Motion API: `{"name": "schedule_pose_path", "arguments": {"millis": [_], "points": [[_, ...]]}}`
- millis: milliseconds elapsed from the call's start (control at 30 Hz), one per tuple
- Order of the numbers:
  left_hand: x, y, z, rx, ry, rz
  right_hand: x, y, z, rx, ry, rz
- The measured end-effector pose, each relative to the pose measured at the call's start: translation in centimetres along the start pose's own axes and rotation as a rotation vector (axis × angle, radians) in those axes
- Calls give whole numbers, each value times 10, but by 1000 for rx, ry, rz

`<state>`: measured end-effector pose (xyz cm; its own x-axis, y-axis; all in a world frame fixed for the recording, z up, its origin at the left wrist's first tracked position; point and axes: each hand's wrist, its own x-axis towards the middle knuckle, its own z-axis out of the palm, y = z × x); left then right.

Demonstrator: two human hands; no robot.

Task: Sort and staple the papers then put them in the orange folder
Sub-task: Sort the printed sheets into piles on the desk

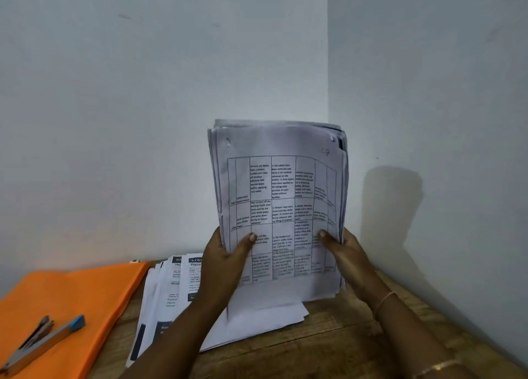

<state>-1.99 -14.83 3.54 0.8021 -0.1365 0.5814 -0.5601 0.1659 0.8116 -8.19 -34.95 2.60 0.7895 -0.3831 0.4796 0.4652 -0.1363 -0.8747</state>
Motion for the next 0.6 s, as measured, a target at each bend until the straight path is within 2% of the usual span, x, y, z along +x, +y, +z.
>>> {"name": "schedule_pose_path", "arguments": {"millis": [200, 333, 433, 600], "points": [[1, 5, -1, 54, -43, 69, 0, -1, -5, 21, -8, -24], [-2, -12, -10, 123, -66, -29, -3, 3, -9, -29, -63, -2], [-2, -21, -14, 152, -89, -109, -2, -1, -9, -10, -10, -44], [-2, -19, -11, 139, -113, -118, 0, 7, -10, -37, 156, -43]]}}
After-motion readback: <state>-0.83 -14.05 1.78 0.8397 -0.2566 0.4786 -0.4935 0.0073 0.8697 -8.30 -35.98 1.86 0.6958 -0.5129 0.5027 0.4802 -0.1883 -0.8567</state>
